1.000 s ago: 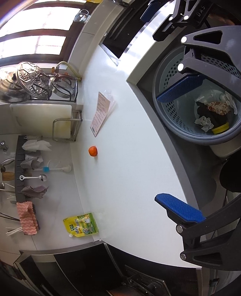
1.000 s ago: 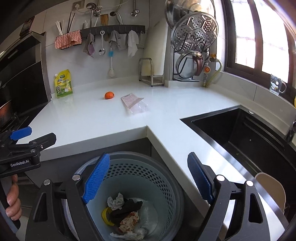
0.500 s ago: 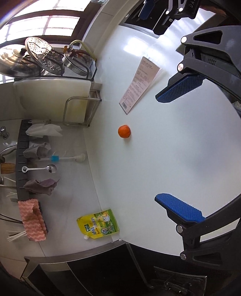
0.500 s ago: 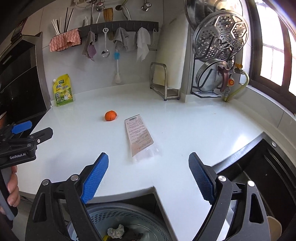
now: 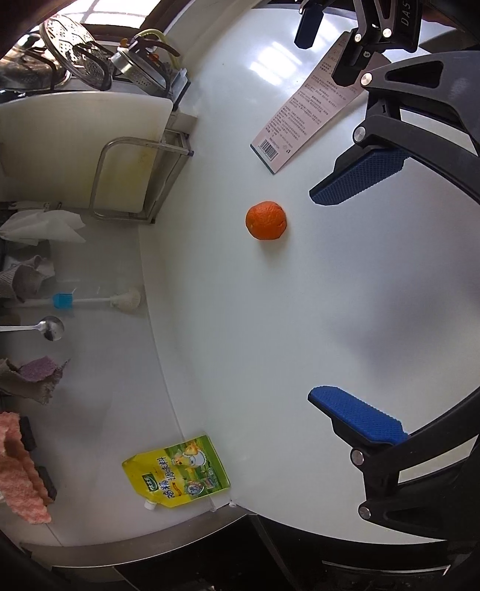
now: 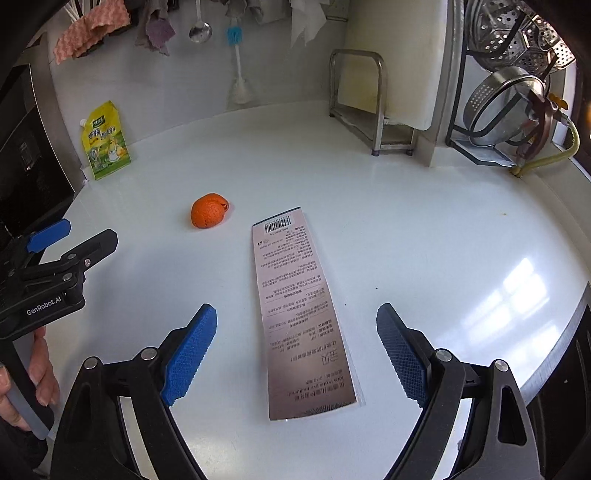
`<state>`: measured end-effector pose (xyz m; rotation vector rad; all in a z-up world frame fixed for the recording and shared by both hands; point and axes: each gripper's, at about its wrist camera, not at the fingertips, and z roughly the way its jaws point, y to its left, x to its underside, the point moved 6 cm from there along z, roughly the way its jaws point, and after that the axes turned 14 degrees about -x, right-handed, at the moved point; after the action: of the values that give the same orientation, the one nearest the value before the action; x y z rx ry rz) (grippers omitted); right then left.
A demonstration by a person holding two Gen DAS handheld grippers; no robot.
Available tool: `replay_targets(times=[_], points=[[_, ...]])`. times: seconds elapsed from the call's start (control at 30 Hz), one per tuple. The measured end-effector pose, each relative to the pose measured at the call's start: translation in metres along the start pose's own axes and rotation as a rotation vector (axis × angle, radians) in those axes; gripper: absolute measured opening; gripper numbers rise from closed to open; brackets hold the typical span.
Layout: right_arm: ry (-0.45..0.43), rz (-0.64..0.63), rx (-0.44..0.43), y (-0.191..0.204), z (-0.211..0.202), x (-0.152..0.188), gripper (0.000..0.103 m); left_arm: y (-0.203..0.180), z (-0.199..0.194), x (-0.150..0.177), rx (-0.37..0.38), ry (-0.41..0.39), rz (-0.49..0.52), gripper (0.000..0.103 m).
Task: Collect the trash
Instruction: 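Move both tools from the bin back toward the receipt and orange, then close the right tool on the pink receipt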
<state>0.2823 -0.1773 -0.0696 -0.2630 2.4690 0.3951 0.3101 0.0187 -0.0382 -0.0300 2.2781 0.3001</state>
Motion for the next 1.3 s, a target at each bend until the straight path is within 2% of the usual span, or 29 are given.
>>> replay_targets(times=[0.13, 0.23, 0.5, 0.63, 0.7, 0.77, 0.87, 1.3], points=[[0.041, -0.008, -0.008, -0.005, 0.017, -0.004, 0.084, -0.002, 0.016, -0.001, 0.01, 0.031, -0.014, 0.097], [0.079, -0.021, -0.006, -0.007, 0.029, -0.004, 0.084, -0.002, 0.022, -0.001, -0.013, 0.037, -0.014, 0.097], [0.112, -0.031, -0.001, -0.01, 0.048, -0.005, 0.084, -0.002, 0.027, -0.003, -0.001, 0.044, -0.025, 0.097], [0.097, -0.042, -0.019, -0.011, 0.05, -0.007, 0.083, -0.005, 0.027, -0.003, -0.002, 0.041, -0.017, 0.097], [0.083, -0.05, -0.02, -0.011, 0.049, -0.008, 0.074, -0.006, 0.027, -0.003, 0.001, 0.044, -0.017, 0.097], [0.078, -0.055, -0.027, -0.011, 0.047, -0.01, 0.058, -0.007, 0.028, -0.004, 0.004, 0.046, -0.017, 0.097], [0.062, -0.077, -0.029, -0.007, 0.046, -0.009, 0.05, -0.011, 0.027, -0.004, 0.006, 0.037, -0.011, 0.097], [-0.047, 0.05, -0.074, -0.036, 0.031, -0.022, 0.049, -0.048, 0.033, -0.011, 0.046, 0.044, 0.043, 0.097]])
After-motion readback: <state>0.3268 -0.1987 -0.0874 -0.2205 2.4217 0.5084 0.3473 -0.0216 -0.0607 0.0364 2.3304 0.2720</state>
